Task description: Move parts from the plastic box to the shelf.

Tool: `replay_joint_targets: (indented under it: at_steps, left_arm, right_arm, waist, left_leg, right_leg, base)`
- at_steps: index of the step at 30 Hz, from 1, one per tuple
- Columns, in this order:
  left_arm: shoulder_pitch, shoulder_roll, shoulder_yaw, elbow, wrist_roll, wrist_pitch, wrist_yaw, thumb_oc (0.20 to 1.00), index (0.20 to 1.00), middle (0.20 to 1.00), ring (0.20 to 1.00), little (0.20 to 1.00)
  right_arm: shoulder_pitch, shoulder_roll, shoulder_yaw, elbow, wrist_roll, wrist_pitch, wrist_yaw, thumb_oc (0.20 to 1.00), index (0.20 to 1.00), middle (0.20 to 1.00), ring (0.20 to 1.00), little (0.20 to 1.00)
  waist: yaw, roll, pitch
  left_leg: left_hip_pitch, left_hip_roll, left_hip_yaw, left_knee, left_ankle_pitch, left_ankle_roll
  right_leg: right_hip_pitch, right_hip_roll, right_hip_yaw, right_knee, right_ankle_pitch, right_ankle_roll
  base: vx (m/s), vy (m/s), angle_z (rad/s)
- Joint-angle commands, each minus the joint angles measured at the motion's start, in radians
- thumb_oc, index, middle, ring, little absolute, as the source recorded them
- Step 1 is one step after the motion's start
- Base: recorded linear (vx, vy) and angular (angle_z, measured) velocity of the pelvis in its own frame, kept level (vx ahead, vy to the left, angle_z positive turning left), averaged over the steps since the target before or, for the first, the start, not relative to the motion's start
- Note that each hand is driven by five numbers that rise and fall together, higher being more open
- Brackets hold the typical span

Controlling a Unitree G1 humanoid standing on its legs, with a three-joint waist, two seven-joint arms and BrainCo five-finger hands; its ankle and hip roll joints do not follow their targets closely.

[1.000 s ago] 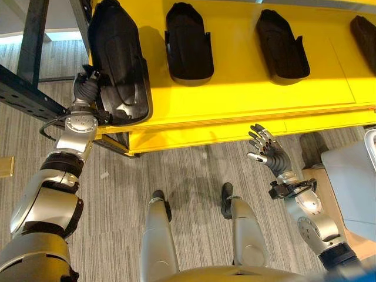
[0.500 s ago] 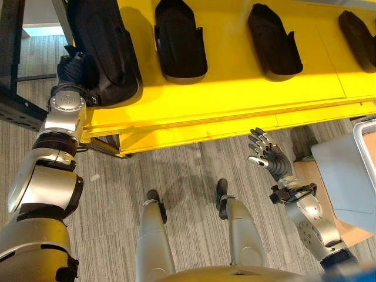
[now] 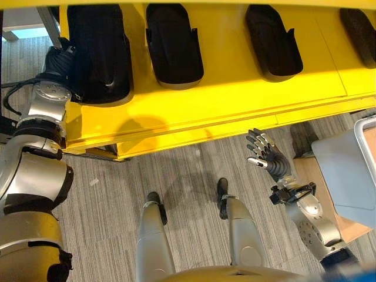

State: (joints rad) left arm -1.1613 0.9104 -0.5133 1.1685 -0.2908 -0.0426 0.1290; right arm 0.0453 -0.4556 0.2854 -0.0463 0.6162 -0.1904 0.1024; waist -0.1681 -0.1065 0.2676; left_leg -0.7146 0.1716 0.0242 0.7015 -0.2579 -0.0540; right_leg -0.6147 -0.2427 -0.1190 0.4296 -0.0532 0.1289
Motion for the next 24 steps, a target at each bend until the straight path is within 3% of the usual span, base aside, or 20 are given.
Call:
replay_joint_targets:
  at_steps: [1, 13, 24]
  left_arm:
    - [-0.098, 0.069, -0.006, 0.035, 0.032, -0.014, 0.000, 0.200, 0.200, 0.200, 0.200, 0.200]
    - [-0.100, 0.048, 0.055, 0.081, -0.007, 0.020, 0.010, 0.200, 0.200, 0.200, 0.200, 0.200]
    - [-0.123, 0.015, 0.049, 0.095, -0.004, 0.041, 0.006, 0.200, 0.200, 0.200, 0.200, 0.200]
  right_arm:
    - [0.021, -0.060, -0.030, -0.028, 0.032, -0.026, 0.023, 1.000, 1.000, 1.000, 1.000, 1.000]
    - [0.056, -0.076, -0.052, -0.034, 0.037, -0.007, 0.040, 1.000, 1.000, 1.000, 1.000, 1.000]
    - [0.062, -0.088, -0.059, -0.042, 0.052, 0.005, 0.048, 1.000, 1.000, 1.000, 1.000, 1.000]
  waist:
    - [0.012, 0.015, -0.069]
    - [0.012, 0.010, -0.084]
    - [0.006, 0.008, -0.084]
  left_leg:
    - [0.004, 0.050, -0.045, -0.029, 0.048, -0.042]
    - [-0.024, 0.055, -0.045, -0.021, 0.046, -0.044]
    - [-0.041, 0.058, -0.046, -0.025, 0.051, -0.045]
  right_leg:
    - [0.009, -0.060, 0.076, 0.023, 0.038, 0.062]
    - [-0.025, -0.053, 0.085, 0.024, 0.043, 0.060]
    - [-0.046, -0.048, 0.090, 0.025, 0.046, 0.058]
  base:
    - [0.00, 0.000, 0.00]
    - [0.00, 0.000, 0.00]
    - [0.00, 0.000, 0.00]
